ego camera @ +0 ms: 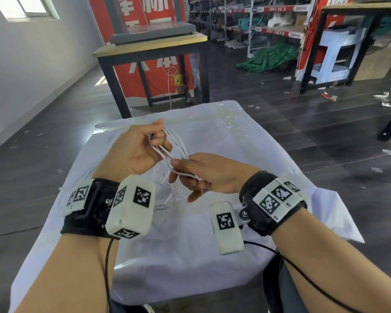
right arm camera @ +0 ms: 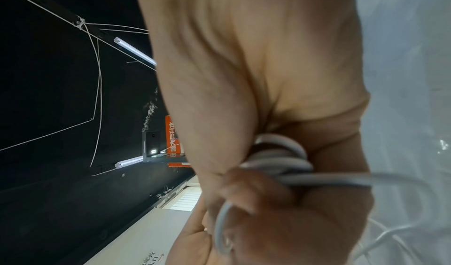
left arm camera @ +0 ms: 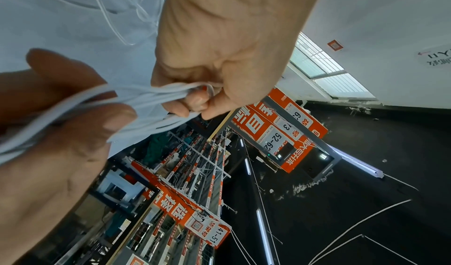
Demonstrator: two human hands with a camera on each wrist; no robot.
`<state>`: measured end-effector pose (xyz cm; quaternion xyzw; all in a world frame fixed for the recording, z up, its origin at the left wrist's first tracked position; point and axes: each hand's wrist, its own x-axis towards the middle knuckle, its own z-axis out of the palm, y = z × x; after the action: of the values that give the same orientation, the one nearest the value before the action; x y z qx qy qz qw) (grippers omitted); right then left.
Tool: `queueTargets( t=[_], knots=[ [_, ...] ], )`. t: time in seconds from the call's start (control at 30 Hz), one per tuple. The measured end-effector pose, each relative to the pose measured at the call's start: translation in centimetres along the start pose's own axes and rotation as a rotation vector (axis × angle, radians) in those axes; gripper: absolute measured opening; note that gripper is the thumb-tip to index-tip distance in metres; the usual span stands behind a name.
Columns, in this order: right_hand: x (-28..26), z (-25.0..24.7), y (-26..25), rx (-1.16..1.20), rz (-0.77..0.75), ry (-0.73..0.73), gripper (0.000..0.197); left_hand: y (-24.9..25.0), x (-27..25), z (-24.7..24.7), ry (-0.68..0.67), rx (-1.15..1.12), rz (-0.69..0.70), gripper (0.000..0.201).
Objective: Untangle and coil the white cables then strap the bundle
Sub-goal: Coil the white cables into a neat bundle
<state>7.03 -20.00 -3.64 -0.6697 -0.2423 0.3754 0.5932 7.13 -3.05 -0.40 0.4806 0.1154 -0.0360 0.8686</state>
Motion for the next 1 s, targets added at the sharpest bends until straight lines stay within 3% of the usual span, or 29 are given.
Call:
queueTargets(
  t=[0.27, 0.43, 0.6, 0.8, 1.0],
  knots=[
    [0.2, 0.1, 0.3, 0.015, -0.022, -0.043, 0.034, -0.5, 0.6, -0.3, 0.053, 0.038, 0.033, 0.013],
    [0.0, -0.5, 0.7, 0.175, -0.007, -0.125, 0.022, -0.9, 0.5, -0.1, 0.082, 0.33, 0.166, 0.009],
    [0.0, -0.6, 0.5, 0.211, -0.01, -0.066, 0.019, -1.3, 0.7, 0.1, 0.12, 0.396, 0.249, 0.009],
    [-0.2, -0.4, 0.4, 0.014, 0.053, -0.087, 0.026, -0.6, 0.9, 0.0, -0.038, 0.092, -0.045, 0.018],
    [0.3, -0.4, 0.8, -0.023, 0.128, -0.033, 0.023, -0.6, 1.0, -0.5, -0.033, 0.105, -0.09, 0.01]
  ],
)
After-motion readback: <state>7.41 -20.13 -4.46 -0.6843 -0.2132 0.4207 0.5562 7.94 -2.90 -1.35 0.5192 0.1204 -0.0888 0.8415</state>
